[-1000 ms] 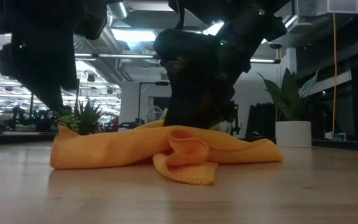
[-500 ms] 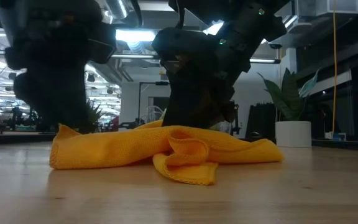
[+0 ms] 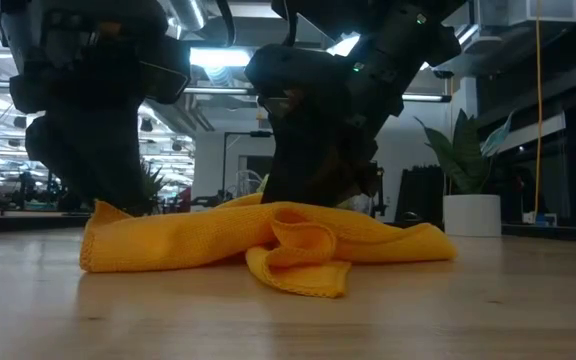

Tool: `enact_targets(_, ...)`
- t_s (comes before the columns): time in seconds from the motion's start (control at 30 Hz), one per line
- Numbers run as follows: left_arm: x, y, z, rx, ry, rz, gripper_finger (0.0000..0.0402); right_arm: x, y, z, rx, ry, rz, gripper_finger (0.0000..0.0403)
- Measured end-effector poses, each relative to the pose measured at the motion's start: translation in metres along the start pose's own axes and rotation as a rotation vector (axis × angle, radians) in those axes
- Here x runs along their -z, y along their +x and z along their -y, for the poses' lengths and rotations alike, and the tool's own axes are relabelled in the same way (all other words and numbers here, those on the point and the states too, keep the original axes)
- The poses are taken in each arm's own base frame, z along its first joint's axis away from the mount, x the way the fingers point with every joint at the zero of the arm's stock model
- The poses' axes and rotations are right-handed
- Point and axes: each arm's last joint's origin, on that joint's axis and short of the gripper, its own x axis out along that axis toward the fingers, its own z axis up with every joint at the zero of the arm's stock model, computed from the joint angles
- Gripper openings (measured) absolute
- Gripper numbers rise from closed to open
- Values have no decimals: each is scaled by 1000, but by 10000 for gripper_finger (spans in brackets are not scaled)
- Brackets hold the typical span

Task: Fold microfiber towels
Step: Fold the orange towel

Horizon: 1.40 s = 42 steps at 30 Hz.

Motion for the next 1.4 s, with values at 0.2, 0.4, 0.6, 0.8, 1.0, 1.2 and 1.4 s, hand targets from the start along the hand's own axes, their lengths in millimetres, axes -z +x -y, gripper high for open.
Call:
enact_targets(0.2, 0, 0, 0, 0, 6, -1, 173, 0, 0, 0, -2, -3, -2, 157)
enact_targets(0.4, 0, 0, 0, 0, 6, -1, 138, -1, 0, 1, -33, 6, -30, 157)
enact_targets(0.6, 3, 0, -5, -48, 18, -40, 118, -2, 0, 3, -33, 10, -31, 157)
enact_targets(0.8, 4, -1, -10, -99, 29, -64, 81, -2, 0, 2, -33, 10, -30, 157)
enact_targets(1.0, 1, 0, -7, -59, 9, -40, 38, -2, 0, 2, -34, 10, -30, 157)
enact_targets(1.2, -1, 0, -2, -14, 1, 1, 40, -2, 0, 2, -34, 10, -30, 157)
enact_targets(1.4, -3, 0, -1, 0, -8, 10, 80, -2, 0, 2, -45, 14, -40, 157)
